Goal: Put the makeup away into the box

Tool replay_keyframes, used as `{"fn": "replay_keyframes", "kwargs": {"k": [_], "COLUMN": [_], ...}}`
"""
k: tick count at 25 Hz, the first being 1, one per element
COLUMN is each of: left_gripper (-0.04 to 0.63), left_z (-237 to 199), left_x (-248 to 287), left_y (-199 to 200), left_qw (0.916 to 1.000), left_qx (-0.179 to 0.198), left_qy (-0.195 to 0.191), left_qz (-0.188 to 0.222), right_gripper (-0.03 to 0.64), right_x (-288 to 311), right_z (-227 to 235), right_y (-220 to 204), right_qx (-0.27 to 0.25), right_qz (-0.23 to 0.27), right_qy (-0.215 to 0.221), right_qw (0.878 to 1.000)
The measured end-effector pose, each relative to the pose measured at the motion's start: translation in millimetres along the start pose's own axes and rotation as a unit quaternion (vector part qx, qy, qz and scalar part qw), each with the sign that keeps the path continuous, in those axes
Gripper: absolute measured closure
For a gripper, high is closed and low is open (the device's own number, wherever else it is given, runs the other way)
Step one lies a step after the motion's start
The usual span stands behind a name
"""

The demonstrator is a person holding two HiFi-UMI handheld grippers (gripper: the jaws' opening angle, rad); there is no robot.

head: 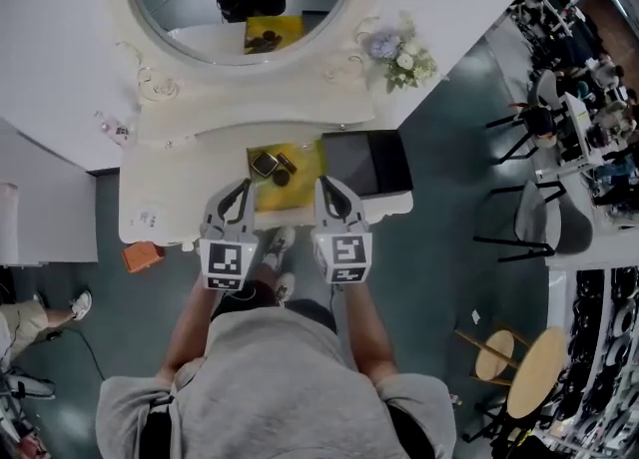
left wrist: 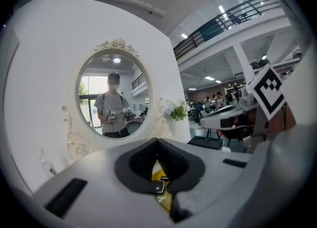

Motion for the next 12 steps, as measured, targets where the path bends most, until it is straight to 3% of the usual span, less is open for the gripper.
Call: {"fn": "replay_keyframes", "kwargs": {"k": [5,12], "left_gripper": [0.592,0.592], "left_z": [-37,-92], "left_x": [-48,-116], "left_y": [-27,-55], "left_qw": [0.9971,0.9854], "left_qx": [-0.014,-0.033], "left_qy": [0.069,0.158], "left_qz": [-0.030,-0.055], "right_gripper": [0.600,0.600], "right_x": [23,45], "right_z": [-64,-154], "right_y": [3,8], "right_qx": [-0.011,-0.034], "right_qz": [0.001,0.000], "right_qy": [0.080,0.175], "right_qw": [0.997,0.984]}}
Point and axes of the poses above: the fingertips, and each gripper's own axes: x forward along the fingers, z to its right, y out of its top, the point moved 5 cm from there along -x, backward along the fingers, and after that the axes turned 2 degrees about -z, right-handed, at the moved point
